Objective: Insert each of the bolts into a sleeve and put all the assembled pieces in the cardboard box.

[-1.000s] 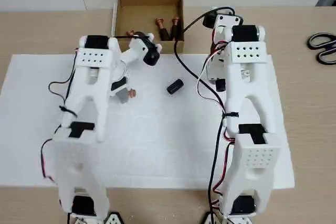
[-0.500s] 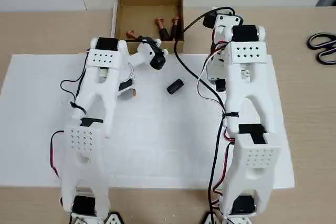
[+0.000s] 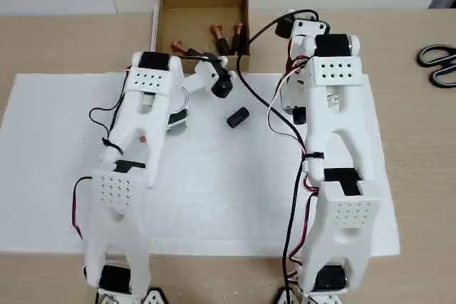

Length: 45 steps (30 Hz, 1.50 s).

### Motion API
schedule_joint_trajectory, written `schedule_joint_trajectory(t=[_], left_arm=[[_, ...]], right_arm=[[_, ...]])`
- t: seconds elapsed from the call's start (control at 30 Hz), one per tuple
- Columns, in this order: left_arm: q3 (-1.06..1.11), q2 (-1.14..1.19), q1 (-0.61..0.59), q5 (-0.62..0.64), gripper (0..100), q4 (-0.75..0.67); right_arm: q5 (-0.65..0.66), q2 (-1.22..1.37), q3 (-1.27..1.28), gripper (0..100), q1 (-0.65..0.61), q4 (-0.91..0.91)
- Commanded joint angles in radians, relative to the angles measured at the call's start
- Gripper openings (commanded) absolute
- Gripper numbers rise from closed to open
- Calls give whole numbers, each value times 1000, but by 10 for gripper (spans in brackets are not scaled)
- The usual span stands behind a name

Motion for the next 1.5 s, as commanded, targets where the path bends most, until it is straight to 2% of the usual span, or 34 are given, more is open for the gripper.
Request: schedule_joint_trajectory(t=[0.0,0.3,0.53,0.67,0.87,1.17,1.47], left_arm=[[-8,-9,28,6,58,9],[-12,-20,41,48,9,40],[-88,-97,64,176,6,68],[-74,-224,61,221,6,68],[39,-462,57,354,6,68],[240,-919,60,592,6,68],[403,-1255,64,614,6,66]], right_arm=[[12,-70,-6,4,8,15],[12,-70,-6,4,8,10],[12,-73,-6,4,8,8],[12,-77,-11,4,8,8],[12,-91,-12,4,1,10],[12,-383,-6,4,-4,18],[11,-648,-5,4,-4,19]])
